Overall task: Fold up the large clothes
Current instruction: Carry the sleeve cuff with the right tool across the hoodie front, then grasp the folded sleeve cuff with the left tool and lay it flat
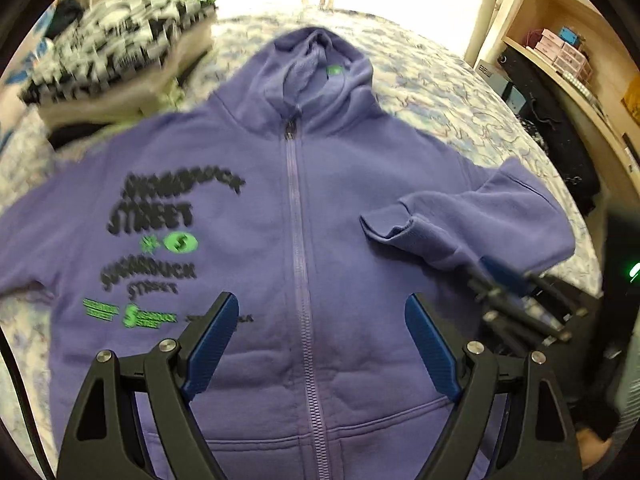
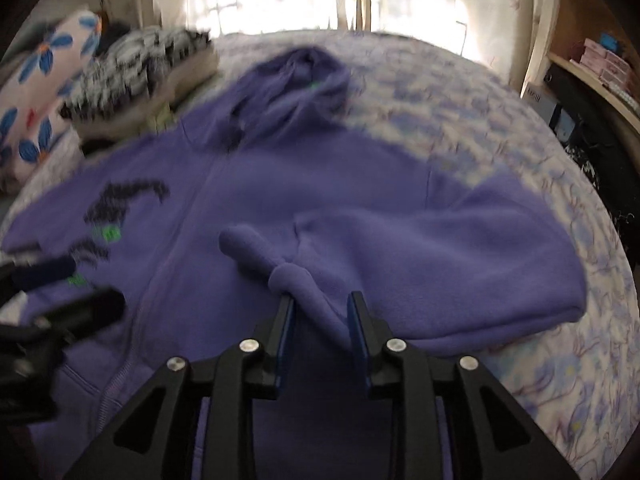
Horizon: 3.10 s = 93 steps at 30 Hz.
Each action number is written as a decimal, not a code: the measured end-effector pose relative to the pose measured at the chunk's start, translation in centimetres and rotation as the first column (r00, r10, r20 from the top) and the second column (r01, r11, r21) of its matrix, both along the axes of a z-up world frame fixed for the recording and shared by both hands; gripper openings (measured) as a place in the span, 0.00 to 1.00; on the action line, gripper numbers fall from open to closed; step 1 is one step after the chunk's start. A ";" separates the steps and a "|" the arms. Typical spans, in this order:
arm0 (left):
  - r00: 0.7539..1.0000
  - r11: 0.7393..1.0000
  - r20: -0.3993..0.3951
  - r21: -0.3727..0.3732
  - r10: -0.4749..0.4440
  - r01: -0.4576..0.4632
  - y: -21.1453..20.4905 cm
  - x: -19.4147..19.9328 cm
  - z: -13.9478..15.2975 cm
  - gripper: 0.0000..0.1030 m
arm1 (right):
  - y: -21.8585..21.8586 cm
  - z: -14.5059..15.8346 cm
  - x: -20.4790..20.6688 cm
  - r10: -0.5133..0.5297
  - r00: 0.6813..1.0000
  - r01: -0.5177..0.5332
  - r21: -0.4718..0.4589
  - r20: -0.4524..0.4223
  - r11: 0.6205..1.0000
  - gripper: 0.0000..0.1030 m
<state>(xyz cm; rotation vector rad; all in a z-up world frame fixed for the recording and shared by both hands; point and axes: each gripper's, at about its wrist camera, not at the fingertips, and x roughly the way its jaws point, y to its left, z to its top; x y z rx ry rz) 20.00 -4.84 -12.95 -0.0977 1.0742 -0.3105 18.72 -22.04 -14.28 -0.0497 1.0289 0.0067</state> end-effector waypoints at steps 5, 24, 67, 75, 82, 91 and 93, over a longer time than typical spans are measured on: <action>0.996 0.987 -0.090 -0.158 -0.025 0.010 0.3 1.1 -1.7 0.82 | -1.3 0.8 -1.2 -0.020 1.000 0.021 0.080 -0.013 0.997 0.47; 0.943 0.892 -0.294 -0.453 -0.157 0.007 -8.1 5.7 -5.8 0.27 | -5.6 4.5 -6.7 -0.138 0.988 0.125 0.162 0.067 0.979 0.47; 0.988 0.997 -0.148 -0.058 0.032 -0.041 5.5 16.2 -4.8 0.12 | -16.5 0.0 9.5 -0.263 0.957 0.290 0.354 -0.122 0.889 0.65; 0.996 0.995 -0.027 -0.056 0.081 -0.083 6.3 16.5 -2.1 0.10 | -16.0 -3.4 12.2 -0.242 0.956 0.290 0.400 -0.167 0.869 0.36; 0.998 0.996 0.040 0.072 0.048 -0.051 5.8 16.0 -3.0 0.10 | -15.1 -4.0 12.7 -0.270 0.954 0.296 0.287 -0.128 0.911 0.21; 0.998 0.992 -0.007 0.111 0.066 -0.065 7.2 15.3 -3.5 0.22 | -14.5 -0.7 9.7 -0.277 0.955 0.292 0.183 -0.104 0.939 0.35; 0.997 0.982 0.036 0.175 0.071 -0.076 7.1 14.6 -2.2 0.24 | -13.7 0.3 8.3 -0.266 0.959 0.278 0.138 -0.098 0.951 0.36</action>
